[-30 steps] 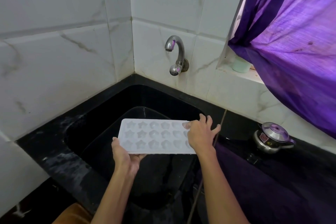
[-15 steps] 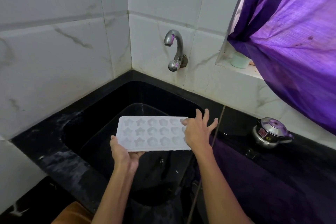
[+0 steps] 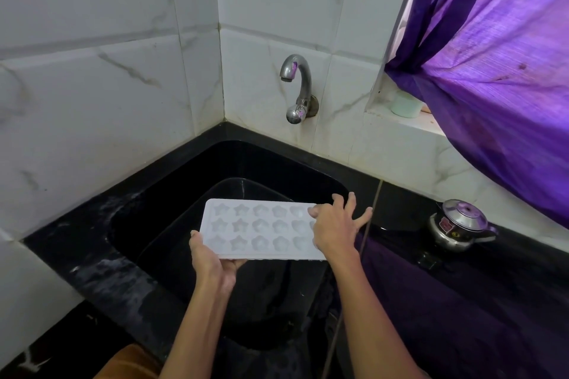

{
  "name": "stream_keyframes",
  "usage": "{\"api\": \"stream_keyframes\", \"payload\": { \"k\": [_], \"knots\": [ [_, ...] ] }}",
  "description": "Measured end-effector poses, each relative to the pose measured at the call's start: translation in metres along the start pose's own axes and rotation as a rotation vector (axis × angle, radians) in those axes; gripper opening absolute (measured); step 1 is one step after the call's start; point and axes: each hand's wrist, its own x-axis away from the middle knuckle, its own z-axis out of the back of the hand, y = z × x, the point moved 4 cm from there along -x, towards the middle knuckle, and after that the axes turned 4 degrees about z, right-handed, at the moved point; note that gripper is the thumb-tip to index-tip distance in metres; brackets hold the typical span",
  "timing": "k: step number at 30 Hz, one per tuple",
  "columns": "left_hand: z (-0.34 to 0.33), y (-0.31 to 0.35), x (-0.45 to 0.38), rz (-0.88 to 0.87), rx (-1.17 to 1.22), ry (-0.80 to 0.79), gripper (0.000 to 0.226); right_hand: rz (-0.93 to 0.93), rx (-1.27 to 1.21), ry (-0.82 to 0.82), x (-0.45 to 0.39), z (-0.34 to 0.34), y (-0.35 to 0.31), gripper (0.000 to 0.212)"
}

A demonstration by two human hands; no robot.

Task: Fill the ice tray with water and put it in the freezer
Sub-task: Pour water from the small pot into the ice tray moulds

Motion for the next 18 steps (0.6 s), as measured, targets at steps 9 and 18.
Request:
{"api": "stream_keyframes", "payload": {
  "k": [9,18],
  "knots": [
    [-0.003,-0.004,0.004,0.03,0.004,-0.016,0.054,0.128,-0.076,0.01,0.005,0.005,-0.016,0.053],
    [0.001,-0.003,0.003,0.026,0.024,-0.002,0.053,0.116,-0.018,-0.033,0.007,0.004,-0.02,0.055]
  ]
}}
